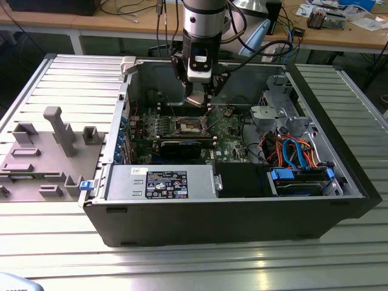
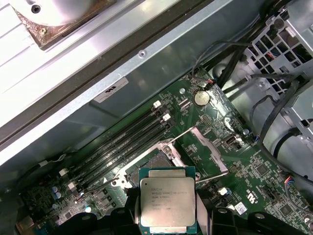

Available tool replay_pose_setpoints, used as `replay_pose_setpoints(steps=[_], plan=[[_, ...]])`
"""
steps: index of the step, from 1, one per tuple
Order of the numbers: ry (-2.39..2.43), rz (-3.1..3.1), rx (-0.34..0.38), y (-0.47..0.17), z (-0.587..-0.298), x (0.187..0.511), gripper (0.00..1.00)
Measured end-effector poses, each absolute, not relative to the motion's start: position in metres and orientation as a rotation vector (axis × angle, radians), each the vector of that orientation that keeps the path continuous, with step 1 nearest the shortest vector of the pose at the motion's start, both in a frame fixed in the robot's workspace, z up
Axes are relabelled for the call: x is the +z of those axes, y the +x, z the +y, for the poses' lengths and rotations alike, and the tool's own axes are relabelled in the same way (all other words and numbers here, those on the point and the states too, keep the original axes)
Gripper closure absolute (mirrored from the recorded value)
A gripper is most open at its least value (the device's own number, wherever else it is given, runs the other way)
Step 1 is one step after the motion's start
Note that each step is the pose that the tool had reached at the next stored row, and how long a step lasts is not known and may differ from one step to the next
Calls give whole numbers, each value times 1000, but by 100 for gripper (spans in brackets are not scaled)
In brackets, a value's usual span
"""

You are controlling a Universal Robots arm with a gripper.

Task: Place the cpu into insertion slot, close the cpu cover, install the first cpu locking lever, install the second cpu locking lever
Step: 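Place the cpu into insertion slot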

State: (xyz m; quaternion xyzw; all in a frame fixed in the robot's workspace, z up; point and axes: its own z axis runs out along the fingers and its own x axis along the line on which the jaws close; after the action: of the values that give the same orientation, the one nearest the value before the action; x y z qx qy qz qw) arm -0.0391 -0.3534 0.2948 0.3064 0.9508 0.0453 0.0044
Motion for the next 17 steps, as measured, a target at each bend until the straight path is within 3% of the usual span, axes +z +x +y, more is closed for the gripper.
replay_pose_setpoints(steps=[17], plan=[[1028, 2954, 141, -39, -353, 294, 45]])
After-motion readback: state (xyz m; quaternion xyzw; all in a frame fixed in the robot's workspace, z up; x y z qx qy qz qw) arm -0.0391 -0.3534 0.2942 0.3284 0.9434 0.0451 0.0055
